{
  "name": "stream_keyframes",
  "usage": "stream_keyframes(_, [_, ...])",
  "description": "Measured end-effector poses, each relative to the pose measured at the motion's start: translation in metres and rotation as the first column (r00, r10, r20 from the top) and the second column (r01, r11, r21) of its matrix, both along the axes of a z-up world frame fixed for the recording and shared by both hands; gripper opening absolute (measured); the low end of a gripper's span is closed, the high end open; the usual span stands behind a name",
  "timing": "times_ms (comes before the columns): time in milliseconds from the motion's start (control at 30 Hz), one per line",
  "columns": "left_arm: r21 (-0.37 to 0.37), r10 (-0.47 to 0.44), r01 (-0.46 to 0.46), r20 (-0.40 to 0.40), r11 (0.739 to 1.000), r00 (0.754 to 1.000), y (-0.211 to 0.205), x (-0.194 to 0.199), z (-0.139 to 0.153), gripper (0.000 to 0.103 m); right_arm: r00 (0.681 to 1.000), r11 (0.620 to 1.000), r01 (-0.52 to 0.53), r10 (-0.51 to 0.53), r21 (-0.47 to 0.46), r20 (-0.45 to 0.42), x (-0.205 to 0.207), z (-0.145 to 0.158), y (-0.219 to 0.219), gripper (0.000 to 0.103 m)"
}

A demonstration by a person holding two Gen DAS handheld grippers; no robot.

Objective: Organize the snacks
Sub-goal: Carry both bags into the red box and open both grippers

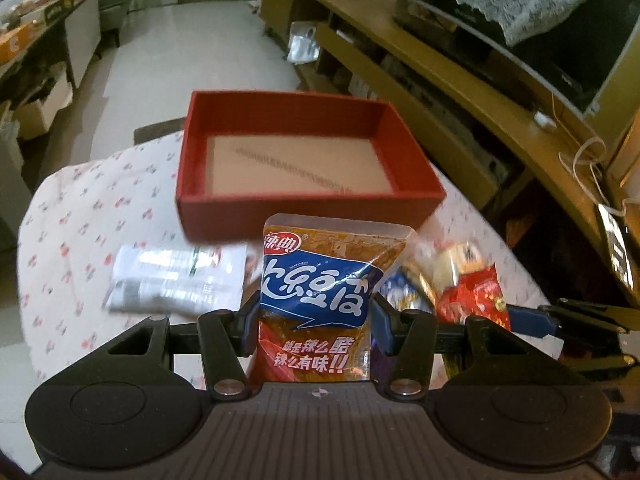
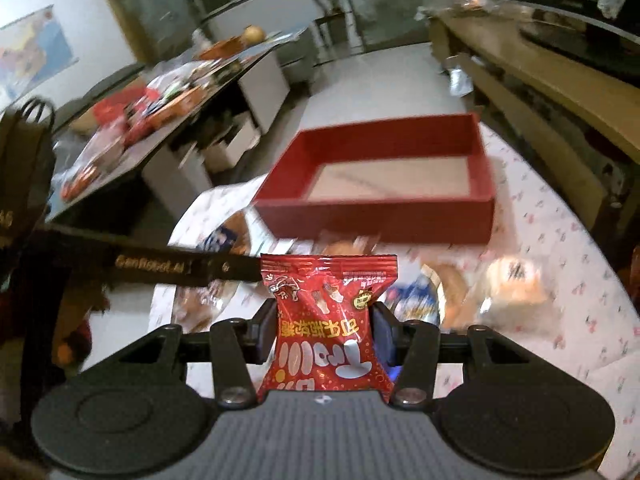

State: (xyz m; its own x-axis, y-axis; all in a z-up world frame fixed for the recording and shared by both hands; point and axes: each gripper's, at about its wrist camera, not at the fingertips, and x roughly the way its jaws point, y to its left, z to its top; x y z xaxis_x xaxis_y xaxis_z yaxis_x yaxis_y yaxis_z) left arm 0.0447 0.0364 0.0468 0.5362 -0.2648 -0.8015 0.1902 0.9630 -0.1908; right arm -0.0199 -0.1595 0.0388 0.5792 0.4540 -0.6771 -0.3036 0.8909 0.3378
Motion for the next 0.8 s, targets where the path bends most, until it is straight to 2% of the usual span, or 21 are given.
stream_keyframes(167, [-0.024,0.008,-0.008,0.004,1.0,1.0,-0.006,0.034,-0.002,0.061,0.999,0.999,0.045,-0.045,0.002,0.006,0.041,0.006,-0.004,0.063])
stream_keyframes(467, [-0.014,0.042,-0.042,0.019,0.999,0.999,-0.018,0.103,-0.005,0.061,0.995,0.995,0.094,-0.092,-0.038,0.031,0.118,0.007,0.005,0.063])
stream_keyframes(800, [0.046,0.14,-0.141,0.016,0.989,0.99,-0.007,0.163,-0.032,0.061,0.994,0.99,0.107,-0.106,-0.089,0.015,0.19,-0.025,0.025,0.063])
